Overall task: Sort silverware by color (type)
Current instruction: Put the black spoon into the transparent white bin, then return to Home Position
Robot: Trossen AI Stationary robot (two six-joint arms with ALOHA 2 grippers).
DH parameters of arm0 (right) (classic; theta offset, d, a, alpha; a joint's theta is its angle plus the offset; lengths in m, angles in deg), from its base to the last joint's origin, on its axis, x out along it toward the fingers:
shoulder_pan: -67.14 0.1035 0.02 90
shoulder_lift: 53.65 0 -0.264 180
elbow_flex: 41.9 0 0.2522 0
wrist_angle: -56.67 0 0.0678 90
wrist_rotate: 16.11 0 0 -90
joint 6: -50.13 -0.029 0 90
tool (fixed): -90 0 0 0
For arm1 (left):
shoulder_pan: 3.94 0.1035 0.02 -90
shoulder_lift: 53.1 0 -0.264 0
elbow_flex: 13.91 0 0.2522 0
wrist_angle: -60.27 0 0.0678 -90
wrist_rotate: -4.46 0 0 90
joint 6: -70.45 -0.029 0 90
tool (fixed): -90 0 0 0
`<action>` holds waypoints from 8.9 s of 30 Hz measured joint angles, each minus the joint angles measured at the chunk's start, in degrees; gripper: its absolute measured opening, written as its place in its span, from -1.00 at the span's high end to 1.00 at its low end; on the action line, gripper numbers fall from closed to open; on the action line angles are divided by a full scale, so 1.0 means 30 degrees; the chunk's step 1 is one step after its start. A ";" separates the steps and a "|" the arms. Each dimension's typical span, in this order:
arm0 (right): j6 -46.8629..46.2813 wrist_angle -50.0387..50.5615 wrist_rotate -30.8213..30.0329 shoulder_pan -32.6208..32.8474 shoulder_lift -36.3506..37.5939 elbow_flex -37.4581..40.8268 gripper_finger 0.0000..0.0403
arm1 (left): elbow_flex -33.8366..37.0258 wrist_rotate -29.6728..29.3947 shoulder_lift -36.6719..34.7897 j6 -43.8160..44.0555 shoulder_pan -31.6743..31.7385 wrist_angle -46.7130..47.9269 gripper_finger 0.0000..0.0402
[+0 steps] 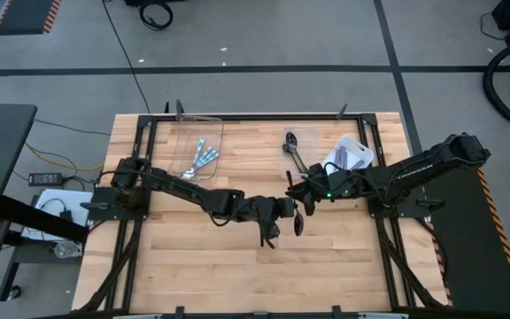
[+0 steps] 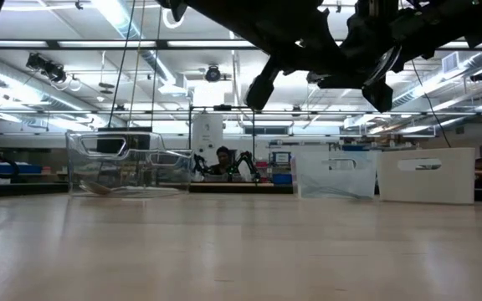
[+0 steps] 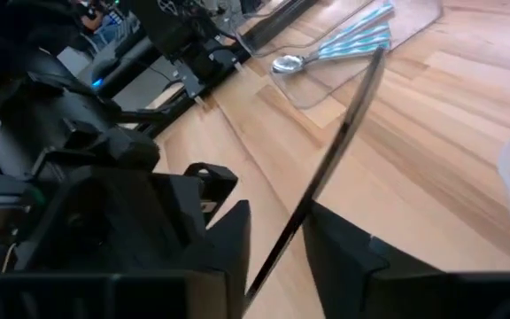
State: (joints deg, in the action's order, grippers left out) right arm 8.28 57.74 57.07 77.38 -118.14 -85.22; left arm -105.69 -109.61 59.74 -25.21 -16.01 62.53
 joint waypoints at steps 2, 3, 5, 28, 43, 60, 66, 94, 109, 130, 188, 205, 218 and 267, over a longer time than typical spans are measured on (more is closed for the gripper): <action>0.0000 -0.0085 0.0064 0.0000 0.0000 0.0000 0.50 | 0.0000 -0.0014 0.0000 0.0000 0.0125 -0.0013 0.95; -0.0006 -0.0188 0.0129 -0.0003 0.0000 0.0000 0.56 | 0.0000 -0.0029 -0.0007 -0.0017 0.0205 -0.0022 0.95; -0.0036 -0.0352 0.0240 -0.0015 0.0000 0.0000 0.69 | -0.0007 0.0004 -0.0007 -0.0117 0.0349 -0.0015 0.94; 0.2725 0.3180 0.1020 -0.2284 0.1139 0.0022 0.94 | -0.0015 -0.1778 -0.0007 1.3032 0.0116 0.0581 0.22; 0.5878 0.4483 0.0217 -0.6457 0.4159 0.0000 0.93 | -0.0015 -0.1383 -0.0007 2.5844 -0.0536 0.3177 0.26; 0.8356 0.1785 0.2688 -0.8444 0.3410 0.0000 0.92 | -0.0007 0.1538 -0.0009 3.0083 -0.1036 0.5716 0.26; 0.8460 0.1464 0.2716 -0.8913 0.3224 -0.0035 0.92 | 0.0792 0.1524 -0.1473 3.0068 -0.1422 0.6308 0.29; 0.8510 0.1676 0.5519 -1.2462 -0.1847 -0.5042 0.92 | 1.2438 0.1089 -1.3050 3.0006 -0.0052 0.2412 0.30; 0.9020 0.5247 0.3850 -1.3981 -0.5194 -0.7567 0.92 | 1.6379 0.0890 -1.6671 3.1237 0.0021 0.0525 0.30; 0.8009 0.7228 0.3920 -1.3675 -0.5588 -0.7344 0.92 | 1.8083 0.0663 -1.9642 3.1236 0.0353 -0.0071 0.30; 0.5132 0.4575 0.4097 -1.3614 -0.8537 -0.3912 0.92 | 1.8076 0.0684 -1.9613 3.1663 0.0343 0.0393 0.30; 0.4865 0.5002 0.6605 -1.5205 -0.8439 -0.3891 0.56 | 1.8076 0.0787 -1.9839 3.1269 0.0321 0.0969 0.30; 0.6359 0.5129 0.7169 -1.4735 -0.4797 -0.3891 0.36 | 2.0983 0.0769 -2.3769 3.1330 0.1057 0.0306 0.30; 0.3306 -0.2806 0.3585 -1.1709 1.3741 0.9565 0.37 | 2.5249 -0.0226 -3.7375 3.1027 0.1741 0.3831 0.30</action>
State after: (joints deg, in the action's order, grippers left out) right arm 18.20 49.32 67.82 42.25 -76.92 -56.52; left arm -29.95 -110.29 -52.39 67.87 -10.79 74.02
